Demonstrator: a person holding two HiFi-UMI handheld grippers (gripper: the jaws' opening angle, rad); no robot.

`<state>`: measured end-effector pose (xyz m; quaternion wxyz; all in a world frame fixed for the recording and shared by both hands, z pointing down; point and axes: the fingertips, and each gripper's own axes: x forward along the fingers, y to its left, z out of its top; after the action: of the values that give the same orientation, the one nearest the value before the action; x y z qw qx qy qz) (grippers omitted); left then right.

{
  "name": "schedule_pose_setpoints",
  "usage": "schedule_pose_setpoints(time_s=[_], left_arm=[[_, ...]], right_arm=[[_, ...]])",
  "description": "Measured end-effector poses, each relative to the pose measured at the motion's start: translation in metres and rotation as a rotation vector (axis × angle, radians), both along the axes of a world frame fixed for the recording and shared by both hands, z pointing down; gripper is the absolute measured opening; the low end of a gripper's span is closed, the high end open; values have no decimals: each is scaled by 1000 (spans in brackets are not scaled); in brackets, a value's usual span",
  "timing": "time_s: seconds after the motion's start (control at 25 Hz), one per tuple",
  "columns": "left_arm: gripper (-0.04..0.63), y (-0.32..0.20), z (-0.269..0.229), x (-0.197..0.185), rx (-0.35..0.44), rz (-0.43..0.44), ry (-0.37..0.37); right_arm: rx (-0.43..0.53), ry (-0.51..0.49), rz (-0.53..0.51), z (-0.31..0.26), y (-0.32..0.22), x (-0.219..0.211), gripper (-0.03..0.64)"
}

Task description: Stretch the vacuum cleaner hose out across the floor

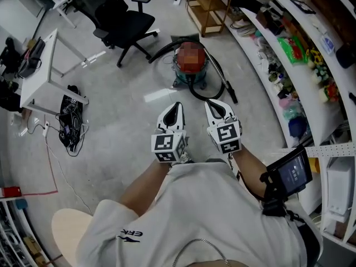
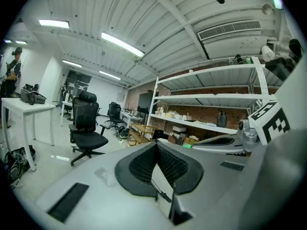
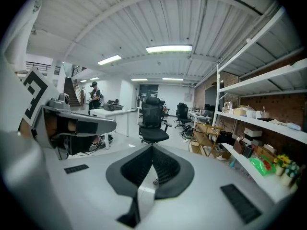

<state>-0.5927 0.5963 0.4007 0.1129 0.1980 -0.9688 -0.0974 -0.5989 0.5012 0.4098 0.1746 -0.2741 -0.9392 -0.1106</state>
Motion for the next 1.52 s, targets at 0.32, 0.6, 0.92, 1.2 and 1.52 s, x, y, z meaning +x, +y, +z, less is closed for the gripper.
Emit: schedule_pose_setpoints(time_s=[0.32,0.6,0.92,1.2,1.52], left_arm=[[3,29,13,-43,7,-8,31],[3,33,22,-99,-7,-41,50],[3,13,32,-194,-51,-56,78],[3,-11,45,-267,-75,-89,106],[3,-24,62,-321,-89,-120,148]], right_arm=[[15,20,2,12,24,-48,2],[2,25,-8,22,21,-110,3],[-14,39,-29,32,-4,-209,2],[-11,62,-55,48,-35,-286,3],[-2,104,-74,71,-54,-342,3]])
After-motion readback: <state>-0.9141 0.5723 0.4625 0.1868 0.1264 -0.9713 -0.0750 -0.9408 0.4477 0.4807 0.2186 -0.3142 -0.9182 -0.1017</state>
